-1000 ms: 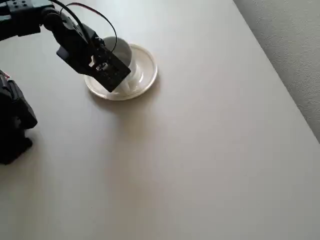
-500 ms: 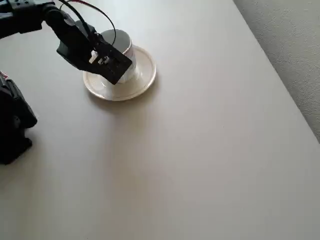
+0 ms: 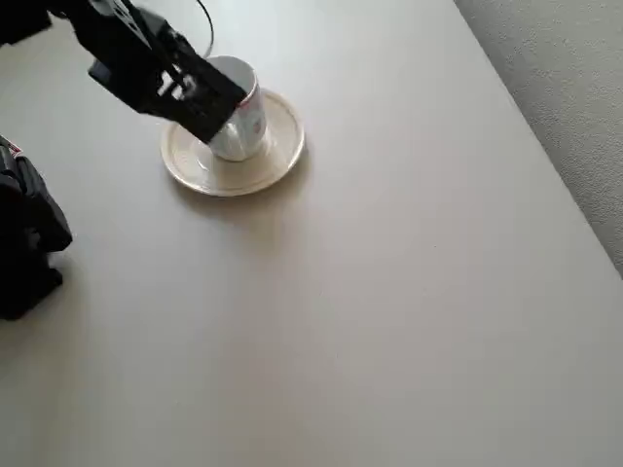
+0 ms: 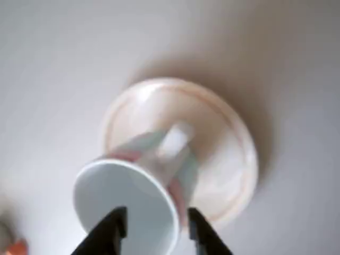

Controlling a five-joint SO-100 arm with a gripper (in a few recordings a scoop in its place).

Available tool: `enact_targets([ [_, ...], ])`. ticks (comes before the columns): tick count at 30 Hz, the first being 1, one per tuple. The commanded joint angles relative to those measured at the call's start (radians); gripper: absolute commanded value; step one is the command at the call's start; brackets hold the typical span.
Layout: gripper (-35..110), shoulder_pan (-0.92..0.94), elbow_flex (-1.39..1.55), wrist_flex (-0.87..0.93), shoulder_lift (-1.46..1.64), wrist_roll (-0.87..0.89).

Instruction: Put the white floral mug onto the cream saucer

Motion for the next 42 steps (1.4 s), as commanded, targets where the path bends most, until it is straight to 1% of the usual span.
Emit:
enact_targets([
  [1, 14, 0.077, -0.256, 0.186, 0.138, -0.002],
  [5, 13, 0.14, -0.242, 0.225, 0.262, 0.009],
  [8, 13, 0.192, -0.144, 0.206, 0.353, 0.02],
  [12, 11, 0.256, 0.084, 0.117, 0.492, 0.026],
  [18, -2, 0.331, 0.439, -0.038, 0.647, 0.02],
  [24, -2, 0.354, 0.75, -0.192, 0.742, 0.015],
  [29, -2, 0.339, 0.953, -0.273, 0.841, 0.032],
  [33, -2, 0.337, 1.097, -0.276, 0.994, 0.089],
  [37, -2, 0.348, 1.166, -0.176, 1.212, 0.144],
  [42, -2, 0.382, 1.166, -0.179, 1.21, 0.172],
])
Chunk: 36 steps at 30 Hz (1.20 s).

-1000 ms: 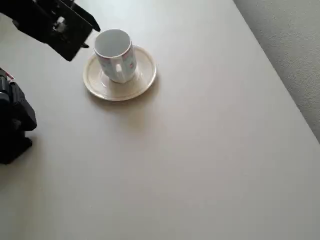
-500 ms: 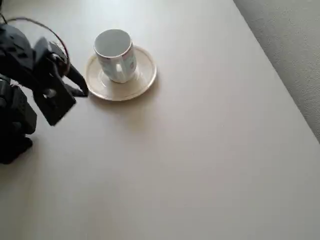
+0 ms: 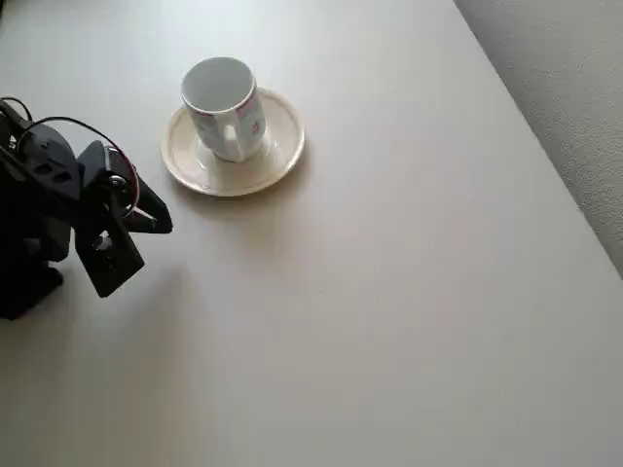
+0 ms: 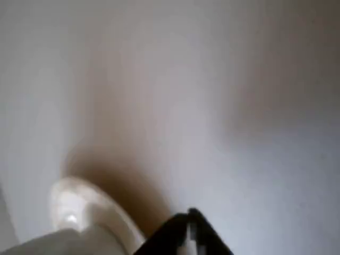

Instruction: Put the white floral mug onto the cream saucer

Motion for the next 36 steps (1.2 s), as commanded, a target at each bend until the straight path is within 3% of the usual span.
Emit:
enact_targets([
  [1, -2, 0.031, 0.002, 0.006, 0.044, 0.028],
  [14, -1, 0.064, 0.0, 0.018, 0.043, 0.144],
  [36, 1, 0.041, 0.0, 0.018, 0.043, 0.124],
])
